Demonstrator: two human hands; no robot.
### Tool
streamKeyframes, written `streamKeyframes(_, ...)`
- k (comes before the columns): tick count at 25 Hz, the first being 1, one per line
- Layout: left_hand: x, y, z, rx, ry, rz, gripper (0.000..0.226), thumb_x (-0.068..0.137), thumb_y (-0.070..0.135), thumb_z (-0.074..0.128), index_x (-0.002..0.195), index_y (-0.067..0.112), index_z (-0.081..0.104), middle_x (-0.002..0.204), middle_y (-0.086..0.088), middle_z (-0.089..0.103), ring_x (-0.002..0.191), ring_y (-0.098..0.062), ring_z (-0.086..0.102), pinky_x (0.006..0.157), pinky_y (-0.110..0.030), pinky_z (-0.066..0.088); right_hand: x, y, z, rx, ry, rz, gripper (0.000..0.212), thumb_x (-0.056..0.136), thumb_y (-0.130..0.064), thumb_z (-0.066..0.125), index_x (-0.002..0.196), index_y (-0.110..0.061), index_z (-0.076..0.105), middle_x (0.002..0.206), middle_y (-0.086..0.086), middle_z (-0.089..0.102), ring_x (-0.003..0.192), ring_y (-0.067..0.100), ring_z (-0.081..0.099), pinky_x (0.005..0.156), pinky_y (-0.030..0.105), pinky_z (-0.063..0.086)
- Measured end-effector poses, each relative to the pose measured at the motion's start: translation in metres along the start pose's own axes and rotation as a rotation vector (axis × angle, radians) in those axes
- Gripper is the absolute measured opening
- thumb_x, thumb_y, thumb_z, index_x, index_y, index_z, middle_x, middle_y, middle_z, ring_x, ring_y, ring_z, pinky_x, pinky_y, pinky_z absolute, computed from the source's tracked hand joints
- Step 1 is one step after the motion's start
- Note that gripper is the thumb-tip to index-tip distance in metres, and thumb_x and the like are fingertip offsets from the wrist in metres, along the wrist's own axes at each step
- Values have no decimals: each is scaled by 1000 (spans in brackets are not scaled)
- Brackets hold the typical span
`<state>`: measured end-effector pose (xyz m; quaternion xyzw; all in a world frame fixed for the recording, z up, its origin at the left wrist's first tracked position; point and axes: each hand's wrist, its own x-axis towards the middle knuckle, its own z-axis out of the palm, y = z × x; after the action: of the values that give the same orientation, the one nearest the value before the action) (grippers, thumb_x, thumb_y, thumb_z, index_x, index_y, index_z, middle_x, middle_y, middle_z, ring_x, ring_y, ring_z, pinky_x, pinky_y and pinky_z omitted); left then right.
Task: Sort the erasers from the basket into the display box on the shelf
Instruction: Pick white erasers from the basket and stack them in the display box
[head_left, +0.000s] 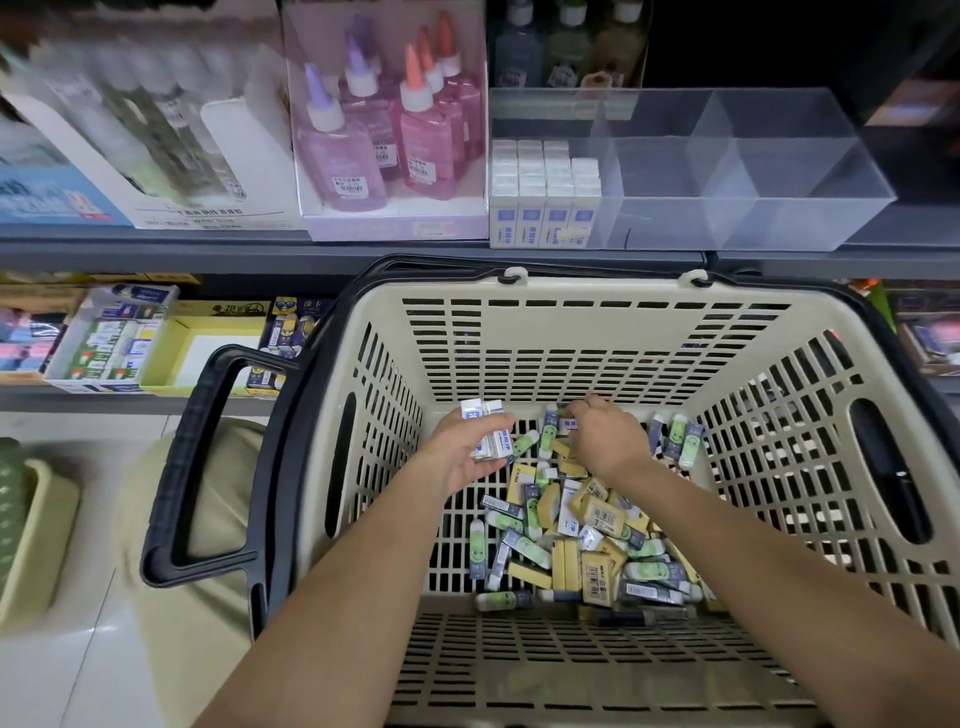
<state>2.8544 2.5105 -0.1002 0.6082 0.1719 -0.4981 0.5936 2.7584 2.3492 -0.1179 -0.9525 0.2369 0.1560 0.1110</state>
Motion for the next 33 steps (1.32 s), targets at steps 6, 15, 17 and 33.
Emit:
streamKeyframes(6, -3, 2, 2, -17, -26, 14, 26, 76, 11, 75, 94, 16, 58, 86, -6, 65, 79, -18, 62, 61, -30, 53, 6, -3, -5, 102, -90, 101, 31, 91, -28, 55, 115, -9, 59, 116, 10, 56, 108, 27, 54, 85, 36, 47)
streamKeyframes(15, 0, 2, 3, -40, -37, 29, 25, 75, 9, 76, 93, 14, 59, 85, -6, 66, 79, -19, 63, 65, -31, 54, -3, 3, -35, 546, -132, 123, 6, 88, -20, 63, 84, -15, 62, 83, 1, 64, 71, 12, 57, 61, 22, 48)
streamKeyframes(17, -3, 4, 10, -3, -82, 36, 27, 73, 10, 78, 93, 14, 60, 88, -6, 68, 82, -19, 65, 63, -30, 54, -13, 5, -50, 774, -150, 140, 8, 84, -20, 68, 78, -20, 64, 79, -2, 67, 65, 8, 58, 61, 20, 49)
streamKeyframes(33, -98, 124, 59, 116, -327, 471, 24, 73, 31, 72, 90, 18, 61, 67, 3, 71, 60, -9, 65, 49, -22, 51, -20, -3, -212, 991, 226, -238, 16, 83, -4, 66, 79, -19, 63, 69, 2, 64, 54, 2, 60, 56, 17, 50)
